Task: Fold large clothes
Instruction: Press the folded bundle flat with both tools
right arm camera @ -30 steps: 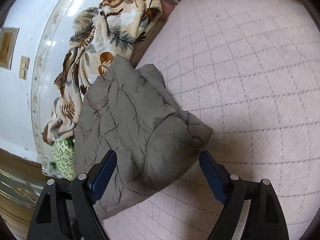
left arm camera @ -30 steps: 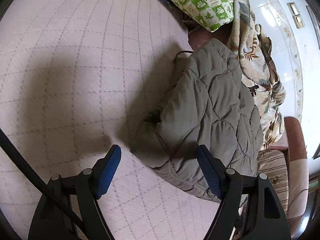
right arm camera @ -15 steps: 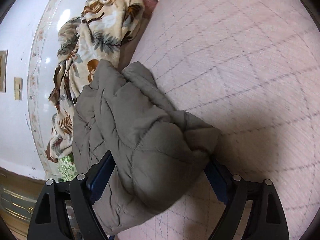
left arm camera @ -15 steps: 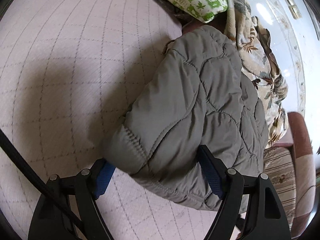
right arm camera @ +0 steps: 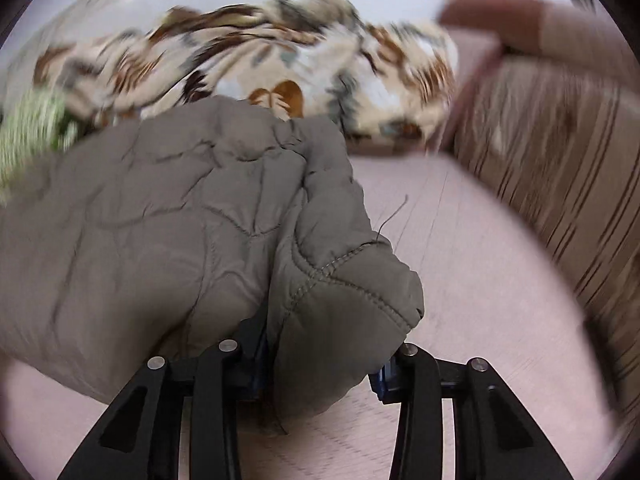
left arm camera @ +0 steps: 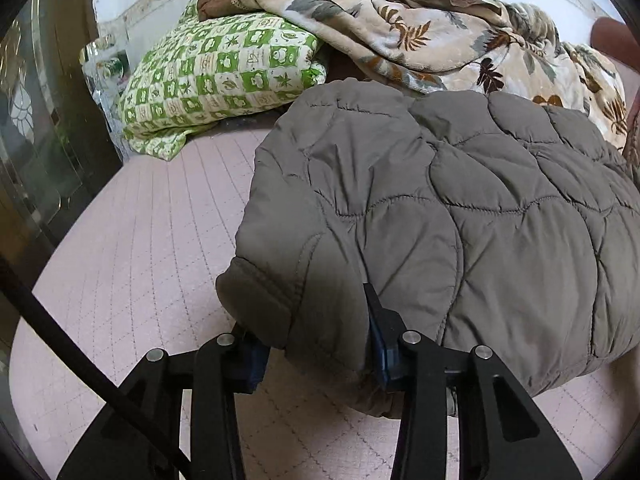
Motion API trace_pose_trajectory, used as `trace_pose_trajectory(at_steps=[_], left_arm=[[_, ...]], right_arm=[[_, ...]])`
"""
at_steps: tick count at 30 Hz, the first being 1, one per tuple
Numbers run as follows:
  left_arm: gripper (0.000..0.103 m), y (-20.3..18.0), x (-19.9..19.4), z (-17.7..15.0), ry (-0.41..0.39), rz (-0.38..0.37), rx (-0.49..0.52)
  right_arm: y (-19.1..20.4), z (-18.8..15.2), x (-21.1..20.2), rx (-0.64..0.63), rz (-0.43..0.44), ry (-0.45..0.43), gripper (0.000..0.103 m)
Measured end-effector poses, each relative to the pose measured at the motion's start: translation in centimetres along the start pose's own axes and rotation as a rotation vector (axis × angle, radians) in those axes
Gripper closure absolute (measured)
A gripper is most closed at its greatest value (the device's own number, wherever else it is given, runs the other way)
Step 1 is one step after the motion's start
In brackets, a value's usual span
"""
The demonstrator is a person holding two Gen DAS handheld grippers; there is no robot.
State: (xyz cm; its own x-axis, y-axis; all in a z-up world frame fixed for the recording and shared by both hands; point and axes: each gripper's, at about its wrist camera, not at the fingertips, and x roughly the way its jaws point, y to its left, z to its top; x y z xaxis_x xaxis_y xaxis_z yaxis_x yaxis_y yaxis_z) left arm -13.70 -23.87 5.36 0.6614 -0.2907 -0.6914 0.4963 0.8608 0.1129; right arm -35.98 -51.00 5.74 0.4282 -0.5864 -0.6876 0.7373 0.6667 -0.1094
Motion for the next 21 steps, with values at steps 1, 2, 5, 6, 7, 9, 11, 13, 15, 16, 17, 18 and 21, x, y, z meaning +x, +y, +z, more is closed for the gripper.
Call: trace_pose_trajectory(at_steps=[1,2,5,6,7,9,11,13,15,16,17,18,21], left_arm=[[0.063,0.3,0.0,0.1,-0.001,-0.007,-0.004],[0.063,0.6,-0.2,0.2,-0.006,-0.011,-0.006],[0.063,0.2,-0.8,0.4,-0.037,0.01,0.017],[0.063,0.0,-1.0,0.6,-0.041,0.013,0.018],[0.063,0.0,-1.1,0.8,-0.045,0.012,0.015],[0.063,0.1,-1.6,0.9,-0.054,0.009,0.007],[0.063,0.3,-2.3,0.8,-0.061,0.009,0.007],[0.063,0.4,-3.1,0.8,-0.074,0.014,0.012],[0.064,0.5,-4.1,0.7,-0.087,0.014,0.016],[0.064,0.6,-4.8,0.7,-0.097,0.013,0.018],[0.064,0.6,-5.3,0.6,-0.102,0.013,0.019],[0.064,0.8,-6.2,0.5,-0.11,0.007,0.02],[0.064,1.4,-8.9,0.0,-0.149,-0.004,0.017]], right_arm=[[0.3,-0.1,-0.1,-0.028,-0.019,-0.008,0.062],[0.5,-0.1,-0.1,-0.051,-0.032,-0.016,0.062],[1.7,-0.1,-0.7,-0.143,-0.094,-0.058,0.062],[2.0,-0.1,-1.1,-0.169,-0.111,-0.078,0.062],[2.3,0.1,-1.5,-0.182,-0.121,-0.089,0.062],[2.6,0.2,-2.5,-0.214,-0.142,-0.12,0.062],[3.1,0.4,-3.2,-0.24,-0.158,-0.144,0.063],[3.5,0.4,-4.1,-0.269,-0.174,-0.169,0.063],[3.8,0.3,-5.1,-0.292,-0.185,-0.191,0.063],[3.9,0.2,-5.6,-0.302,-0.19,-0.2,0.063],[4.0,0.1,-6.1,-0.308,-0.192,-0.208,0.063],[4.0,0.0,-6.8,-0.313,-0.195,-0.217,0.064],[3.9,-0.3,-8.5,-0.32,-0.194,-0.24,0.064]])
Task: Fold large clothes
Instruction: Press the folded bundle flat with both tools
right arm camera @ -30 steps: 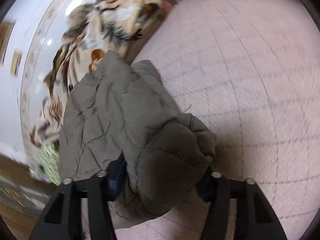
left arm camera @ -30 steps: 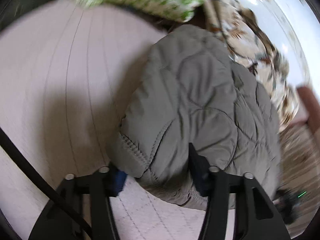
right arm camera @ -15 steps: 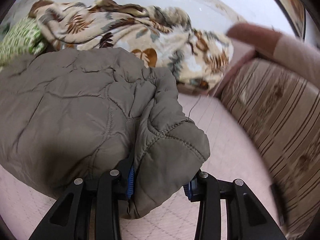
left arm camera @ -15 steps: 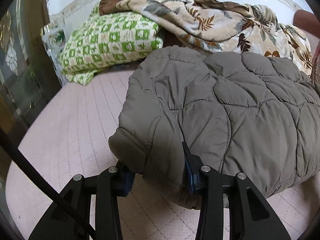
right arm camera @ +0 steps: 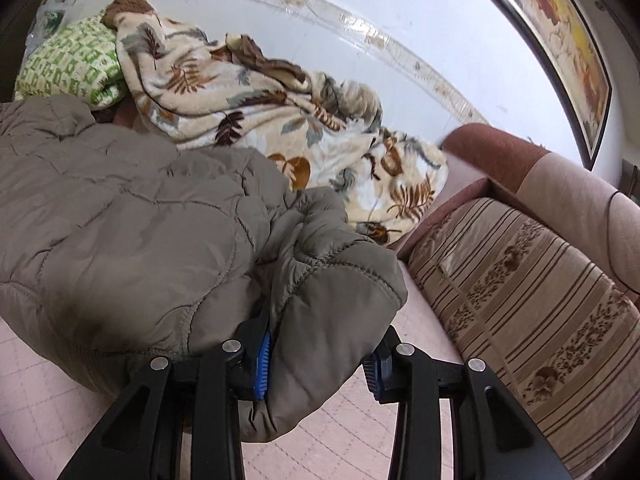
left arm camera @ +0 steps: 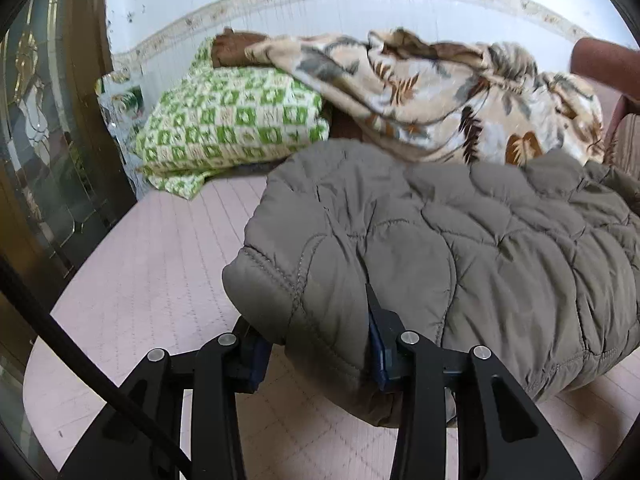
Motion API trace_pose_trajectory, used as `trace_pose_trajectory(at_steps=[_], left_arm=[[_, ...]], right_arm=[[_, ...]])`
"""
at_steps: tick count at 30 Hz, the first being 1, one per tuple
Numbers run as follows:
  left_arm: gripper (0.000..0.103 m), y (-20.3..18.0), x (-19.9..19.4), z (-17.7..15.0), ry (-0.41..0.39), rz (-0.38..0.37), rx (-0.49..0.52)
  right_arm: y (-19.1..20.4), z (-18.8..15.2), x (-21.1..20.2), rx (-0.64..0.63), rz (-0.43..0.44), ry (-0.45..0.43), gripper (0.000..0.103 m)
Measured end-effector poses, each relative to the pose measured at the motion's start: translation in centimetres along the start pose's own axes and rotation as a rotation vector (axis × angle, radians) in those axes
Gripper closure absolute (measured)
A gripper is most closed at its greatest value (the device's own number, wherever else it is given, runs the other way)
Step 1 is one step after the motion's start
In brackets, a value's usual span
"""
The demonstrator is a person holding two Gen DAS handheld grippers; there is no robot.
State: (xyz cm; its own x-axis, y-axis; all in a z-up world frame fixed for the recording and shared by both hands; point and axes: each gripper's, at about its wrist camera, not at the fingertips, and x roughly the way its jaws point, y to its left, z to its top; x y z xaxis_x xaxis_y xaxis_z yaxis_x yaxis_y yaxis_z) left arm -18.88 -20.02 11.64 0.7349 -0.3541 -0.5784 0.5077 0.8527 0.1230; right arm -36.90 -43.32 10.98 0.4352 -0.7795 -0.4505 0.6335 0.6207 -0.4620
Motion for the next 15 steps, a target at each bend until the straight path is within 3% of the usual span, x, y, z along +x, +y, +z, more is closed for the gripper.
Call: trace_pose_trajectory(at_steps=[5,8,11,15], left_arm=[[0.064,1.2,-3.7,-1.2,-0.025,-0.004,-0.014],[0.064,1.5,-5.6,-3.5,-0.011,-0.008,-0.008],[0.063,1.4,-6.2,-6.3,0.027,-0.002,0.015],[0.058,1.4,-4.9,-9.5,0.157,-0.005,0.005]], right_arm=[[-1.3,-0.6,-4.6,0.019,0.017,-0.048,0.064],[-1.6,-2.2,-6.8,0.025,0.03,-0.052,0.064],[-1.4,-4.9,-7.4,0.026,0.059,0.001,0.064],[-1.5,-8.2,-6.2,0.055,0.129,0.122,0.062]])
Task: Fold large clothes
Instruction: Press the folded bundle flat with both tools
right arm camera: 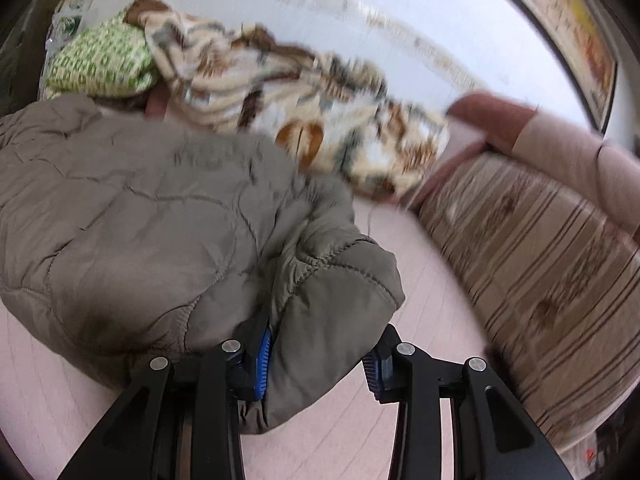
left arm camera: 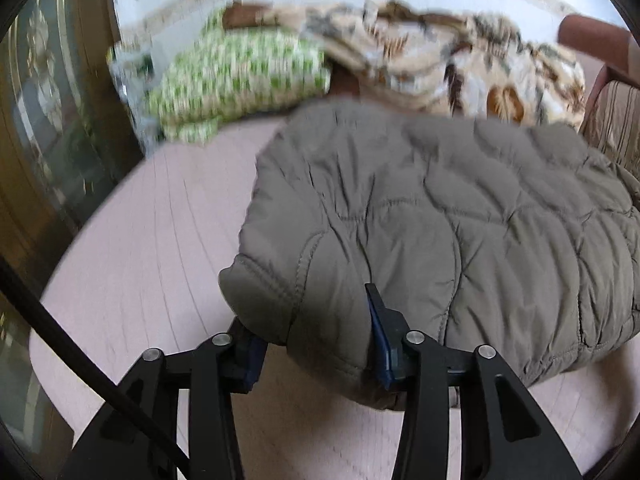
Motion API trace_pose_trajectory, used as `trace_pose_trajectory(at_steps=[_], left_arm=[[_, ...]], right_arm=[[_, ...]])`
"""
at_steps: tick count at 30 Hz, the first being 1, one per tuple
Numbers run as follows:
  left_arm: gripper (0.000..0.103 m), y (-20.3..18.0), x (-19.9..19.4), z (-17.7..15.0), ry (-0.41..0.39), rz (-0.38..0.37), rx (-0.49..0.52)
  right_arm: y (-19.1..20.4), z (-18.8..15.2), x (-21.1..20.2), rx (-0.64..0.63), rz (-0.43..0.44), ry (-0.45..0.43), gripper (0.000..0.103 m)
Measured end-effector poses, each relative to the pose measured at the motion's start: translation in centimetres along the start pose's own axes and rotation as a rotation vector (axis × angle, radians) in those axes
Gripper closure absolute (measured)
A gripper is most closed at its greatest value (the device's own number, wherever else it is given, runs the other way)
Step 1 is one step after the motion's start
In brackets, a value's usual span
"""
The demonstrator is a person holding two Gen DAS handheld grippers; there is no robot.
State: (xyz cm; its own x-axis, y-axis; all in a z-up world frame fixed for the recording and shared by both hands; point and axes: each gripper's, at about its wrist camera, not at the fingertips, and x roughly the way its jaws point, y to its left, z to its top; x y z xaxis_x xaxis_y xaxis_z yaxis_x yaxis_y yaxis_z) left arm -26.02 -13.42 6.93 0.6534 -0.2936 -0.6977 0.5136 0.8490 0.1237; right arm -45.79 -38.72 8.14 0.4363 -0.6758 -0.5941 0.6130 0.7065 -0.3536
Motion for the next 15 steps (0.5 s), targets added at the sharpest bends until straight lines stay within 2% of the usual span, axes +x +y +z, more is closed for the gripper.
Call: trace_pose_trajectory(at_steps=[3,4,6,7,8,9,12,13,15], left_arm=[[0.053,1.0,0.6,-0.6,0.065,-0.034,-0.051],[0.046,1.5,0.4,-0.6,0.069,-0.048,-0.075],[0.034,3.1,-0.5,-0.8,0.068,-0.068,-0.145],[0.032,4.0,-1.0,-0.9,0.056,-0.058,-0.177],[0.032,4.6,-1.5,-0.9,0.04,-0.041,-0.195],[0.032,5.6,-2.6,-0.8,-0.005,0.009,-0.217],[0.032,7.1,-5.3,0.3,-0.14,0.121,-0.255],[0.032,6.9,-6.0,0.8,-0.175,0.125,-0.253],[0.031,5.7,-6.2,2.1,-0.201,0.086,-0.205]], right_arm=[[-1.6,-1.7,2.1,0.118,0.096,0.118,0.051],[-2.6,-2.0,2.7,0.176,0.148,0.158,0.045],[-5.4,-2.8,2.8,0.348,0.253,0.187,0.035],[-6.5,-3.1,2.7,0.415,0.29,0.187,0.031],[-8.3,-3.6,2.2,0.499,0.324,0.181,0.03],[-9.4,-4.0,1.8,0.545,0.332,0.171,0.028],[-12.4,-5.2,-0.7,0.63,0.251,0.088,0.027],[-12.9,-5.3,-1.6,0.643,0.233,0.042,0.027],[-12.6,-4.1,-2.4,0.623,0.274,-0.019,0.031]])
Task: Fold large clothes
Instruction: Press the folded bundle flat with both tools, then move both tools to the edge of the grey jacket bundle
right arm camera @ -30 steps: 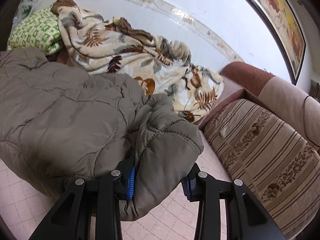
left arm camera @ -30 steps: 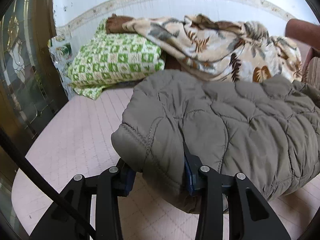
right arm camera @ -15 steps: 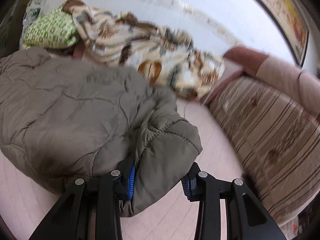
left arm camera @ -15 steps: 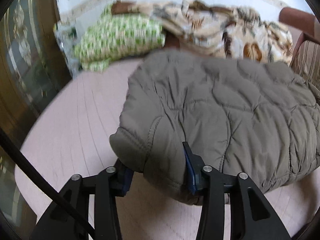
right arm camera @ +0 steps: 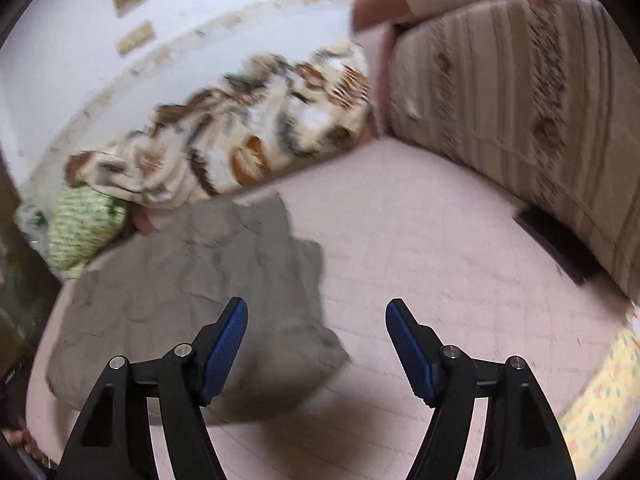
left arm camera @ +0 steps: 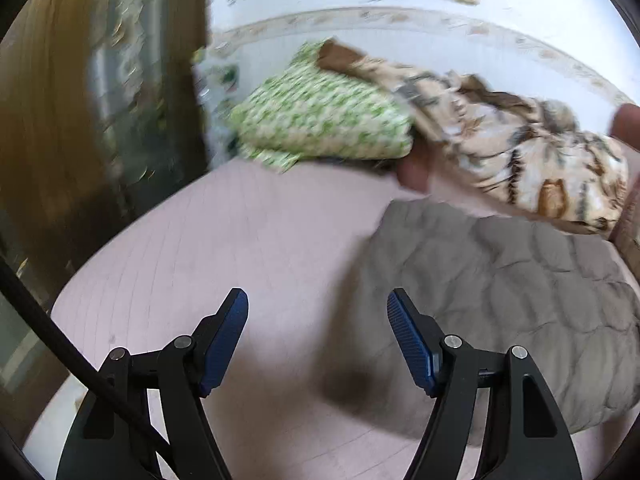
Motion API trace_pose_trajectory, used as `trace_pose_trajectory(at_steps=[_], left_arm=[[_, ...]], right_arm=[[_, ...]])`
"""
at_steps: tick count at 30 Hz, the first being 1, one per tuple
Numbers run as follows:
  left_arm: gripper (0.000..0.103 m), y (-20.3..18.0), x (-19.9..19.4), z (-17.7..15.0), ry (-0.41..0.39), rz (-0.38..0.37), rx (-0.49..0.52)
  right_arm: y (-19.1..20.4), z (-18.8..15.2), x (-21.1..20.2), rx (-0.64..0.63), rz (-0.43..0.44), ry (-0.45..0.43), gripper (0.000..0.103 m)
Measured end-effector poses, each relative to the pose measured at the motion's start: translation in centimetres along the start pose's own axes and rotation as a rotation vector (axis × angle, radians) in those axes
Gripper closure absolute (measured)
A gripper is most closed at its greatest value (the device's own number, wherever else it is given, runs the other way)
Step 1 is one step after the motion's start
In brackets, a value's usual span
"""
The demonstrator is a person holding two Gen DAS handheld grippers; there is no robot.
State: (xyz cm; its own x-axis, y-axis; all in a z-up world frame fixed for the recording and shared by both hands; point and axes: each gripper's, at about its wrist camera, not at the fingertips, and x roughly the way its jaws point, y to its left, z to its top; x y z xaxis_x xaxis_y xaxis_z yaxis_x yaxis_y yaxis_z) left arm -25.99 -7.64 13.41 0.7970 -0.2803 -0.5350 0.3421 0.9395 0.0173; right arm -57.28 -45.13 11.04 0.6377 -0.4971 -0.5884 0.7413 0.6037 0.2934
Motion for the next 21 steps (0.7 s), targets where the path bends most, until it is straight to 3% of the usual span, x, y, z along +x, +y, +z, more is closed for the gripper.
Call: trace_pose_trajectory(at_steps=[3,5,9,12,15,18,19,21], left_arm=[[0.031,-3.9,1.8,0.1,0.041,-0.117,0.12],[0.031,-5.5,3.4,-0.7,0.075,-0.108,0.162],[0.03,-6.6,8.2,-3.1,0.267,-0.082,0.208],[0.029,-6.7,8.4,-3.0,0.266,-0.079,0.219],[0.03,-6.3,6.3,-2.1,0.179,-0.091,0.187],[0.029,-7.0,4.4,-0.1,0.075,-0.112,0.181],[0.029,-7.7,4.4,0.6,0.057,-0.129,0.187],[0.028,-9.3,5.2,2.1,0.06,-0.15,0.205]], right_arm=[[3.3,0.1,1.3,-0.071,0.114,0.032,0.045],[4.9,-0.6,3.2,-0.079,0.167,0.104,0.051],[4.3,-2.4,8.0,-0.058,0.069,0.263,0.053],[2.4,-3.7,10.1,0.048,0.097,0.357,0.052],[3.0,-2.9,8.5,0.029,0.085,0.306,0.052],[4.6,-0.8,5.3,-0.02,0.072,0.147,0.048],[5.3,-0.3,4.9,-0.044,0.071,0.118,0.043],[7.4,1.4,5.1,-0.101,0.075,0.065,0.042]])
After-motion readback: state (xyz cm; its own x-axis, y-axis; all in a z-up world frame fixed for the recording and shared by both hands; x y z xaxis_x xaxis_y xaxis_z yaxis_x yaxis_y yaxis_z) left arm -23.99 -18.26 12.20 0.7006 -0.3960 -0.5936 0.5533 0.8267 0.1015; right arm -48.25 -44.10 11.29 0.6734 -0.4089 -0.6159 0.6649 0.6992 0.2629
